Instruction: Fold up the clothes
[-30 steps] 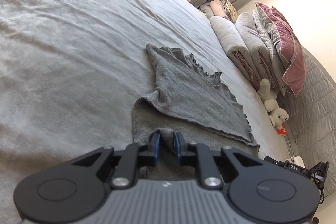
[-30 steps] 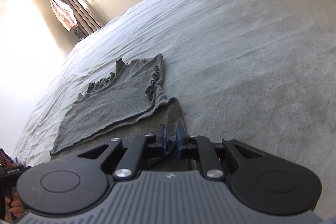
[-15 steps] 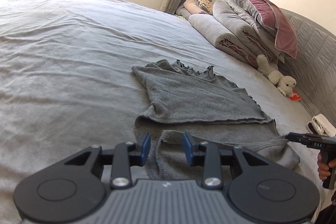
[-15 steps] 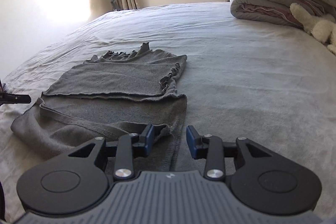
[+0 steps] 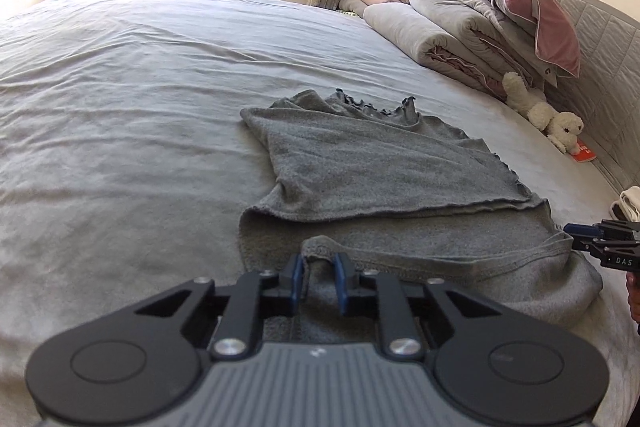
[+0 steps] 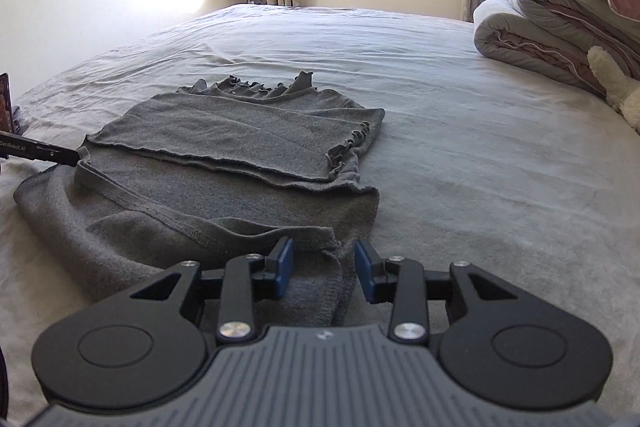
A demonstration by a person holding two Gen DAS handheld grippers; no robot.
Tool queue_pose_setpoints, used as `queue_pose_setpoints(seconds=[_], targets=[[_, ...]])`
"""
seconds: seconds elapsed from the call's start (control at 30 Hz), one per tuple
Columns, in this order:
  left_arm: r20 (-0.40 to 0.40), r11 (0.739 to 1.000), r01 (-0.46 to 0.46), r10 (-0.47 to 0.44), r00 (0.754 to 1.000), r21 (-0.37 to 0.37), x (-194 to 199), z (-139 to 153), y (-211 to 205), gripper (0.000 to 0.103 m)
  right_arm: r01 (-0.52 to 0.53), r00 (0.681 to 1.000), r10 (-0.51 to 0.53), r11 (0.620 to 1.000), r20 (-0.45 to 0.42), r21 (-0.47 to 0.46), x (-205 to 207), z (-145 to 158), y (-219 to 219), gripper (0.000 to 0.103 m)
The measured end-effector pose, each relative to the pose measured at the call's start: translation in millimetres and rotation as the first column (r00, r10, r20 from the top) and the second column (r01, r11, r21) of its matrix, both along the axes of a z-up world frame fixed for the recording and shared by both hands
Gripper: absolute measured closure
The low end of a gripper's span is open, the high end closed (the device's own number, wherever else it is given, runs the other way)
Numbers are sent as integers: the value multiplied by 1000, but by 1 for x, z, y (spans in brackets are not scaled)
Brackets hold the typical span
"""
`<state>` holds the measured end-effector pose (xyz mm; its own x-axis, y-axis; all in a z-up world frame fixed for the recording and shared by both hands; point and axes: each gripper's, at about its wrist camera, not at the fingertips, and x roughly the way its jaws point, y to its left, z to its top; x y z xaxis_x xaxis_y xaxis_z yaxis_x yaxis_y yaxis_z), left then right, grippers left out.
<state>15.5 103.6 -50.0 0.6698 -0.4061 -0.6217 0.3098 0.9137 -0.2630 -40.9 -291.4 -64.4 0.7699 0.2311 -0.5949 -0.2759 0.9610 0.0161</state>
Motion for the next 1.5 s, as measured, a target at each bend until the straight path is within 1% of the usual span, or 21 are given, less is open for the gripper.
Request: queue_pose_setpoints(seconds=[0.13, 0.2, 0.27, 0.3, 0.37, 0.57, 0.77, 0.83, 0.9, 0.93, 1.1, 1.17, 1.23, 1.33, 1.43, 1.5], targets=[[4, 1000, -9, 9, 1000, -1, -1, 1, 1, 91, -18, 1000, 19, 998, 23, -53, -2, -5, 9, 65], [9, 1000, -8, 7, 1000, 4, -2, 1, 1, 92, -24, 999, 27, 997, 36, -67, -4, -5, 11, 74], [16, 1000, -7, 7, 1000, 7, -3, 2, 1, 94, -14, 999, 18, 997, 49, -78, -5, -5, 11, 88], [19, 1000, -8, 8, 1000, 4, -3, 3, 1, 95, -6, 998, 10, 997, 56, -83, -6, -5, 10, 90], [35, 1000, -9, 10, 999, -7, -6, 6, 4, 97, 7, 998, -3, 998, 68, -59, -7, -1, 7, 91], [91, 998, -23, 28, 995, -55, -16, 16, 15, 98, 59, 990, -58, 998, 127, -6, -12, 10, 3, 93], [159, 992, -60, 77, 984, -110, -21, 24, 23, 98, 125, 974, -132, 991, 184, 47, -15, 20, -3, 94], [163, 987, -84, 106, 981, -135, -18, 24, 26, 98, 152, 968, -160, 987, 192, 58, -12, 21, -5, 95], [150, 983, -110, 132, 980, -145, -13, 22, 27, 98, 175, 964, -184, 983, 194, 62, -9, 21, -5, 96], [137, 983, -119, 139, 981, -142, -10, 20, 26, 98, 184, 963, -192, 981, 188, 60, -7, 20, -5, 100], [42, 984, -169, 171, 984, -61, 7, 1, 15, 98, 210, 969, -214, 977, 127, 47, 9, 8, -5, 100], [22, 982, -184, 185, 982, -52, 11, -4, 13, 98, 215, 969, -217, 976, 114, 32, 13, 3, -3, 100], [20, 980, -195, 196, 980, -48, 10, -4, 12, 98, 226, 968, -227, 974, 105, 27, 16, 0, -2, 100], [14, 980, -197, 197, 980, -19, 10, -3, 8, 98, 241, 966, -241, 970, 89, 17, 19, -2, -1, 100], [29, 983, -185, 184, 983, 22, 10, -4, 3, 96, 246, 967, -245, 969, 71, -5, 21, -7, 2, 100], [37, 982, -187, 186, 982, 28, 8, -2, 3, 95, 248, 967, -247, 969, 68, -10, 21, -7, 4, 99]])
